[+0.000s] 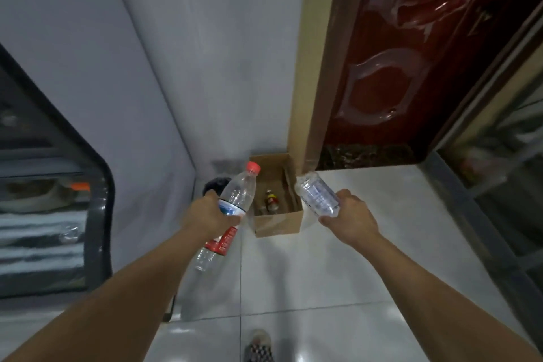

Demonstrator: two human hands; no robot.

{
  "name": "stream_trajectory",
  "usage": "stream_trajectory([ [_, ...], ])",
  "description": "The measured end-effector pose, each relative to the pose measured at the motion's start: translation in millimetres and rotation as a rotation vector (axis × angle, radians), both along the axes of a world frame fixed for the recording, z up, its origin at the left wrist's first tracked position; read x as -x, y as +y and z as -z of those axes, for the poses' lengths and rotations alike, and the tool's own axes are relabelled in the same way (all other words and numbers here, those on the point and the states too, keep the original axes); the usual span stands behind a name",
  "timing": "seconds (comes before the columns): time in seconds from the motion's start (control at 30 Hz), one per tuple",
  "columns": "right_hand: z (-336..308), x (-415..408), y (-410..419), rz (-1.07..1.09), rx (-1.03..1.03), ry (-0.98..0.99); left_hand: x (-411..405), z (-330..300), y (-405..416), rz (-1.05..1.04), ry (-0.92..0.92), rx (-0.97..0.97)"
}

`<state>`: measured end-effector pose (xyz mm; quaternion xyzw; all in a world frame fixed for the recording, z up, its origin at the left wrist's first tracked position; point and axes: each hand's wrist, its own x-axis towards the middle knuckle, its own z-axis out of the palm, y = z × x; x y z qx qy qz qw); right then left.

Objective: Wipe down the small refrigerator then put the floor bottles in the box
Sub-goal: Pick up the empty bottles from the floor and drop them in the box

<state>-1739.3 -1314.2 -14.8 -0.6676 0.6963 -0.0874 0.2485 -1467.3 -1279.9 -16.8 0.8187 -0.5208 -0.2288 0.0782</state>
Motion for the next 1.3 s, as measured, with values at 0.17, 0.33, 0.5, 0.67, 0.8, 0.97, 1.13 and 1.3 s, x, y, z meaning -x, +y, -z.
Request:
stream_trajectory([
  [0.17, 21.5, -13.6, -85.6, -0.035, -0.027, 0.015, -12.8, 28.1, -71.9, -0.113, 0.06, -0.013],
  [0.33, 48.4, -29.5, -170.7, -0.032, -0.101, 0.013, -8.0, 62.7, -154.2, -0.1, 0.114, -0.074],
  [0.5, 80.4, -42.6, -245.8, -0.005, -0.181, -0.045, -3.3, 97.7, -223.0, -0.121, 0.221, -0.158],
  [0.67, 125.6, -53.7, -316.1, -0.014, -0.28, -0.095, 5.0, 140.2, -282.4, -0.174, 0.281, -0.235],
  [0.8, 169.9, -60.0, -365.8, -0.054, -0.391, -0.131, 19.6, 181.8, -320.5, -0.292, 0.313, -0.258],
  [0.97, 238.1, -65.6, -419.2, -0.098, -0.516, -0.141, 37.5, 240.1, -360.6, -0.424, 0.307, -0.335],
  [1.13, 327.5, -81.2, -451.9, -0.04, -0.599, -0.203, 43.1, 314.7, -398.4, -0.537, 0.307, -0.349],
  [1.3, 430.2, -102.1, -453.0, -0.018, -0.602, -0.205, 45.8, 407.1, -421.6, -0.576, 0.253, -0.389],
])
